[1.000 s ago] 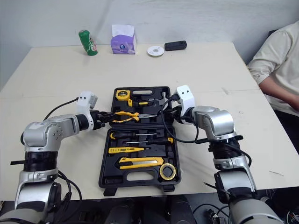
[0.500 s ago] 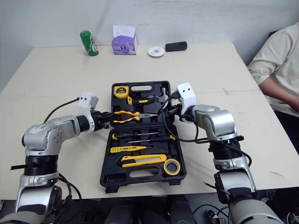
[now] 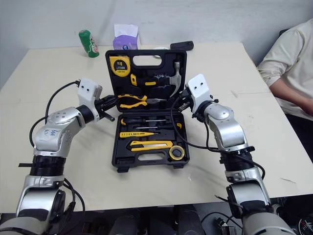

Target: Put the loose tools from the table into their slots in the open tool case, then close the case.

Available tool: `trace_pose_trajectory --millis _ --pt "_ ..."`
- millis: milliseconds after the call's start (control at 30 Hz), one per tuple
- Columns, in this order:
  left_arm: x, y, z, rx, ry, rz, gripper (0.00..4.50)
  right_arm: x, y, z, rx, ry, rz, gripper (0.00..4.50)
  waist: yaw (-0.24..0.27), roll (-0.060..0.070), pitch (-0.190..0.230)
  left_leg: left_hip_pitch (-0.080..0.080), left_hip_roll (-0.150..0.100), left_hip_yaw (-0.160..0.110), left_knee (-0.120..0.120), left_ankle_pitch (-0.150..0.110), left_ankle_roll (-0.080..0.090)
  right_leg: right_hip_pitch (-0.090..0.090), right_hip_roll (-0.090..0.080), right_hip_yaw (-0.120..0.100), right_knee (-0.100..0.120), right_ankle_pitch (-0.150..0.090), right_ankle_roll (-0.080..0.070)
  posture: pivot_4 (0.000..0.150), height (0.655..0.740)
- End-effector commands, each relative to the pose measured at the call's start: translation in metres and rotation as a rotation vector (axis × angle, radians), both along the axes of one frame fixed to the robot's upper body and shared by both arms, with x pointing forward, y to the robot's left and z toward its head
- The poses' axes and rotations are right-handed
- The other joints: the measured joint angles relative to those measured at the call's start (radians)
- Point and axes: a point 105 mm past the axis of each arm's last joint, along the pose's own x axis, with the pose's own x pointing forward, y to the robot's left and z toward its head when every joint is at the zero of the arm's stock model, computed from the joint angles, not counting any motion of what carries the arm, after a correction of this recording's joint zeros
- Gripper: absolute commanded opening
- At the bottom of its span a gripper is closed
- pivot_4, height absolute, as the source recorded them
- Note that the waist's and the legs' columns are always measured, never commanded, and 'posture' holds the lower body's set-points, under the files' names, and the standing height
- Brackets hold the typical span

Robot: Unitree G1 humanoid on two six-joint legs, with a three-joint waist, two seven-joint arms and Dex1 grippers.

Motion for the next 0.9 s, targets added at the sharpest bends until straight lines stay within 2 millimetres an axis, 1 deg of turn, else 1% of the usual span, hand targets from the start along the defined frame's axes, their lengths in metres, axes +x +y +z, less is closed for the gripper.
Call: trace_pose_trajectory --millis 33,133,233,333,367,400,467,533,567,600,633,667,733,767,800,833,867,900 --pt "-0.007 -0.006 0.013 0.093 -0.148 -0.056 0.01 -0.012 0.006 0.022 -0.104 -0.221 0.085 0.0 0.001 0.0 0.0 0.0 0.0 0.0 0.0 0.0 0.0 0.0 0.0 0.0 0.0 0.0 0.0 0.15 0.7316" --pt "-0.014 -0.002 -0.016 0.13 -0.12 -0.045 0.01 -0.022 0.003 0.0 -0.187 -0.266 0.119 0.0 0.001 0.0 0.0 0.0 0.0 0.0 -0.001 0.0 0.0 0.0 0.0 0.0 -0.001 0.0 0.0 0.15 0.7316" --pt "-0.021 0.001 -0.028 0.203 -0.154 -0.043 0.01 -0.032 0.006 -0.012 -0.263 -0.335 0.166 0.0 0.002 0.0 0.0 0.002 0.0 0.0 0.0 0.0 0.001 0.002 0.0 0.0 -0.001 0.0 0.0 0.15 0.7316" --pt "-0.035 0.013 -0.037 0.293 -0.222 0.013 0.01 -0.045 0.001 -0.025 -0.392 -0.459 0.183 0.0 0.0 0.0 0.0 0.005 0.0 0.001 0.0 0.0 0.001 0.004 -0.001 0.002 0.0 0.0 0.0 0.15 0.7316" --pt "-0.039 0.018 -0.037 0.299 -0.232 0.03 0.47 -0.047 -0.002 -0.027 -0.416 -0.484 0.178 0.0 -0.001 0.0 0.0 0.007 0.0 0.001 0.0 0.0 0.0 0.004 -0.001 0.002 0.0 0.0 0.0 0.15 0.7316" --pt "-0.044 0.022 -0.035 0.287 -0.232 0.042 0.99 -0.051 -0.004 -0.028 -0.41 -0.49 0.19 0.41 -0.001 0.0 0.0 0.007 0.0 0.002 -0.001 0.0 0.0 0.004 -0.001 0.002 0.0 0.0 0.0 0.15 0.7316" --pt "-0.052 0.028 -0.032 0.249 -0.211 0.057 1.83 -0.062 -0.006 -0.022 -0.363 -0.505 0.23 1.25 -0.001 0.0 0.0 0.007 0.001 0.002 -0.001 0.0 0.0 0.004 -0.001 0.003 0.0 0.0 0.0 0.15 0.7316" --pt "-0.068 0.041 -0.024 0.127 -0.148 0.067 2.77 -0.077 -0.016 -0.011 -0.352 -0.515 0.255 2.22 0.002 -0.001 0.001 0.006 0.001 0.002 0.0 0.0 0.0 0.004 0.0 0.003 0.0 0.0 0.0 0.15 0.7316" --pt "-0.081 0.046 -0.021 0.065 -0.097 0.046 3.21 -0.087 -0.025 -0.007 -0.35 -0.481 0.269 2.74 0.003 -0.001 0.001 0.006 0.002 0.001 0.0 0.0 0.0 0.004 -0.001 0.003 0.001 0.0 0.0 0.15 0.7316" --pt "-0.096 0.051 -0.02 0.022 -0.045 0.016 3.61 -0.096 -0.034 -0.007 -0.334 -0.408 0.286 3.17 0.003 -0.001 0.002 0.005 0.002 0.001 0.001 0.0 0.0 0.003 -0.001 0.003 0.001 0.0 0.0 0.15 0.7316" --pt "-0.115 0.059 -0.023 -0.001 0.026 -0.013 4.1 -0.109 -0.046 -0.011 -0.318 -0.301 0.315 3.69 0.003 -0.001 0.002 0.004 0.002 0.0 0.0 0.0 0.001 0.003 -0.001 0.003 0.001 0.0 0.0 0.15 0.7316" --pt "-0.133 0.069 -0.026 -0.007 0.099 -0.034 4.48 -0.122 -0.058 -0.015 -0.312 -0.194 0.342 4.21 0.003 -0.001 0.002 0.004 0.002 0.0 0.0 -0.001 0.001 0.003 -0.001 0.003 0.0 0.0 0.0 0.15 0.7316" --pt "-0.164 0.085 -0.028 -0.026 0.215 -0.055 4.48 -0.145 -0.08 -0.021 -0.295 -0.002 0.357 4.21 0.003 0.0 0.002 0.006 0.003 -0.002 -0.002 -0.002 0.002 0.006 -0.001 0.002 -0.005 0.0 -0.001 0.15 0.7316" --pt "-0.175 0.095 -0.027 -0.035 0.246 -0.045 4.48 -0.154 -0.092 -0.024 -0.274 0.087 0.345 4.21 0.004 0.0 0.002 0.009 0.003 -0.003 -0.003 -0.003 0.002 0.01 0.0 0.0 -0.01 -0.001 -0.001 0.15 0.7316" --pt "-0.181 0.109 -0.027 -0.059 0.28 -0.003 4.48 -0.162 -0.103 -0.026 -0.25 0.159 0.33 4.21 0.005 0.0 0.002 0.01 0.004 -0.004 -0.002 -0.003 0.003 0.013 0.0 -0.001 -0.013 -0.001 -0.001 0.15 0.7316" --pt "-0.183 0.122 -0.025 -0.074 0.288 0.039 4.48 -0.169 -0.11 -0.031 -0.23 0.225 0.321 4.21 0.009 -0.001 0.003 0.012 0.004 -0.006 -0.001 -0.006 0.002 0.016 0.0 -0.003 -0.014 -0.001 -0.001 0.15 0.7316" --pt "-0.182 0.133 -0.024 -0.075 0.29 0.079 4.48 -0.173 -0.113 -0.036 -0.228 0.271 0.322 4.21 0.017 -0.002 0.003 0.014 0.004 -0.007 -0.001 -0.01 0.007 0.019 0.0 -0.003 -0.014 0.0 -0.002 0.15 0.7316" --pt "-0.177 0.141 -0.024 -0.066 0.286 0.121 4.48 -0.179 -0.114 -0.043 -0.231 0.317 0.335 4.21 0.024 -0.002 0.003 0.017 0.004 -0.007 -0.001 -0.014 0.004 0.021 0.0 -0.003 -0.015 0.0 -0.003 0.15 0.7316"
